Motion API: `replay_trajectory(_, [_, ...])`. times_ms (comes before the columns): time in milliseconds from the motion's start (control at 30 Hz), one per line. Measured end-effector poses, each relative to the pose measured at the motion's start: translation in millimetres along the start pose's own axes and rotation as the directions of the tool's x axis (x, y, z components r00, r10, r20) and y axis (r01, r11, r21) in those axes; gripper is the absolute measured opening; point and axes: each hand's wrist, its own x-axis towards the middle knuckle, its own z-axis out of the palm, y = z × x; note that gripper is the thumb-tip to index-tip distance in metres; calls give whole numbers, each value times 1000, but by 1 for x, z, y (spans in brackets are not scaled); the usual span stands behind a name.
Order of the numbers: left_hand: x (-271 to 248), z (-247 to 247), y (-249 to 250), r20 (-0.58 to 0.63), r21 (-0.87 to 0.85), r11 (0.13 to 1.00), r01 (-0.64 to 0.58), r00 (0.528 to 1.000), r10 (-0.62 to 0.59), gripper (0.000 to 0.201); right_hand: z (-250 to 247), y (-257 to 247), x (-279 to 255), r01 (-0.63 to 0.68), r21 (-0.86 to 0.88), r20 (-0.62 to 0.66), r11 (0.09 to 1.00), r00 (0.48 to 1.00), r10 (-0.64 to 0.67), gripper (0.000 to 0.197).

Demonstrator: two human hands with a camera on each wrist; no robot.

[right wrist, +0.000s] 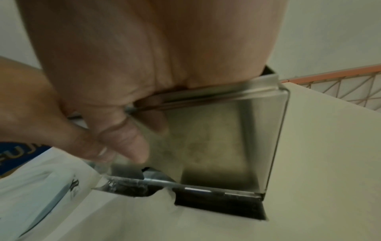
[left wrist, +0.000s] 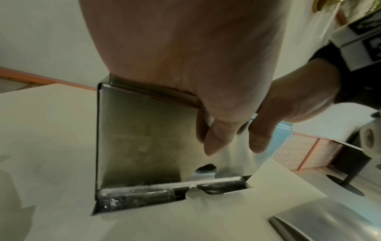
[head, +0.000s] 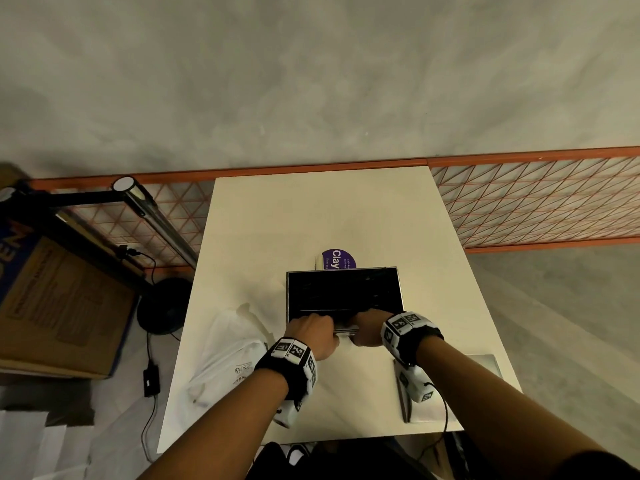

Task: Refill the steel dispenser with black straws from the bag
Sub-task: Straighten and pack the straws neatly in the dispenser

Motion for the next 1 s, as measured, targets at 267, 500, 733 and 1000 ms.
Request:
replay_trajectory(267, [-1, -8, 2, 7, 35, 999, 4, 1000, -5, 33, -9, -30, 2, 49, -76, 66, 996, 997, -44, 36])
replay_trajectory(500, [2, -13, 1, 52, -5, 1000, 17, 998, -17, 38, -13, -28, 6, 56, 4, 54, 998, 997, -57, 30])
replay_trajectory(733, [3, -14, 2, 102, -39, 999, 35, 994, -31, 33, -9, -30, 7, 6, -23, 46, 1000, 999, -5, 35])
replay_trajectory(1000, [-6, 1, 1, -3, -46, 998, 30, 1000, -31, 36, -8, -30, -2, 33, -19, 142, 999, 989, -30, 37])
